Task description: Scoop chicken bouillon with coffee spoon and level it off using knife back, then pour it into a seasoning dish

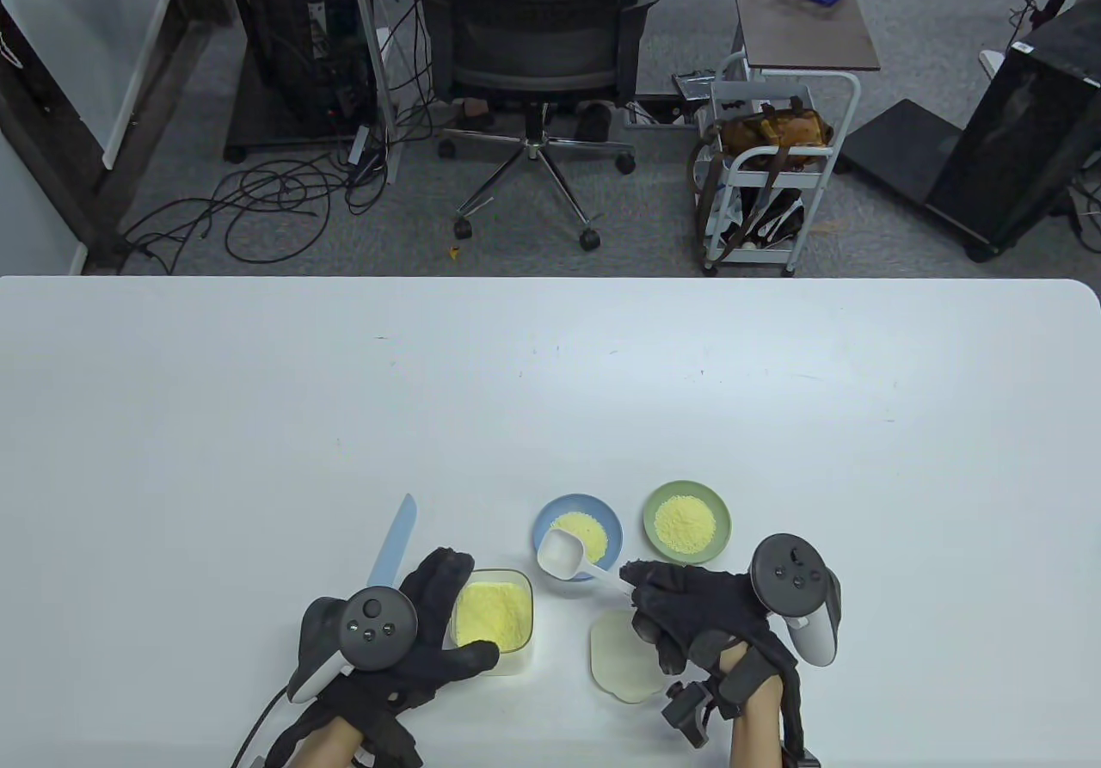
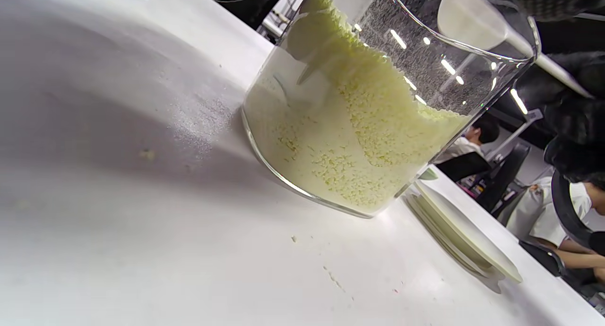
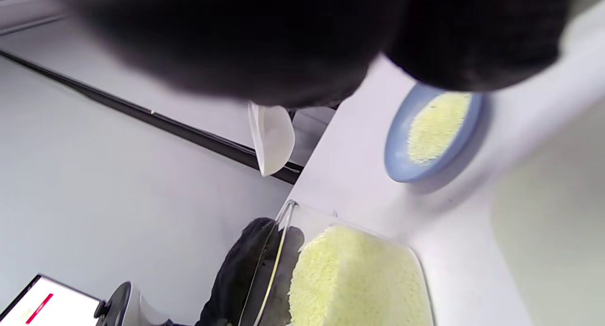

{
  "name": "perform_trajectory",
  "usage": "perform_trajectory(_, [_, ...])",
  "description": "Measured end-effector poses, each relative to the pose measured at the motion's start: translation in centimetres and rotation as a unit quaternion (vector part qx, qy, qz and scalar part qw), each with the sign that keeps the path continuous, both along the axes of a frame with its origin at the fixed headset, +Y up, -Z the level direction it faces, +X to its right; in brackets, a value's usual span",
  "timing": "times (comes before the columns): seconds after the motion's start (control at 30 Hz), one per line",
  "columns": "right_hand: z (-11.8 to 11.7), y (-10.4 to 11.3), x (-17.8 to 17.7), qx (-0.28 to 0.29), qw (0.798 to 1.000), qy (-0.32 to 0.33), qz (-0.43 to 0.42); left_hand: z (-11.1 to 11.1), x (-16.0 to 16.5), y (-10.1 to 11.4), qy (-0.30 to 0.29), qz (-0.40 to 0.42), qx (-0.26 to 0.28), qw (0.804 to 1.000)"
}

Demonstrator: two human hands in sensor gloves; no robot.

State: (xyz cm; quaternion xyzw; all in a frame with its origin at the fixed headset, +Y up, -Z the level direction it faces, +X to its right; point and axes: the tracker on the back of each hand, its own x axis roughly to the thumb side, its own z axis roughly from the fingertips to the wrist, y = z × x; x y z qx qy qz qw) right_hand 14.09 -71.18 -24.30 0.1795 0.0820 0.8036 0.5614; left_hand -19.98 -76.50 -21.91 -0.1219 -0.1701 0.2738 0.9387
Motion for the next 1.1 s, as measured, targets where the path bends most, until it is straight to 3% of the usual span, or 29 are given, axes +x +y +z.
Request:
perform_trajectory(0.2, [-0.3,0.8,-3.9,-0.002,0.995,0.081,0.063,0.0,0.0,-0.1,-0.003,0.009,-0.014,1.000])
perform_trajectory(0.37, [-0.7,1.3,-6.0,0.022,0.984,0.045,0.173,-0.1,0.0,0.0,-0.005,0.014,-0.021,1.000])
perform_trajectory(0.5, [-0.8,1.5,-7.7,0.038,0.978,0.056,0.199,-0.1,0.0,0.0,-0.006,0.017,-0.023,1.000])
perform_trajectory(0.67, [-1.1,2.4,-9.3,0.051,0.961,0.086,0.257,-0.1,0.0,0.0,-0.006,0.018,-0.022,1.000])
perform_trajectory(0.87, [-1.1,4.0,-12.3,0.040,0.923,0.124,0.361,-0.2,0.0,0.0,-0.005,0.016,-0.022,1.000])
perform_trajectory(1.1, [-1.6,3.5,-13.2,-0.011,0.923,0.172,0.343,-0.2,-0.1,0.0,-0.004,0.013,-0.020,1.000])
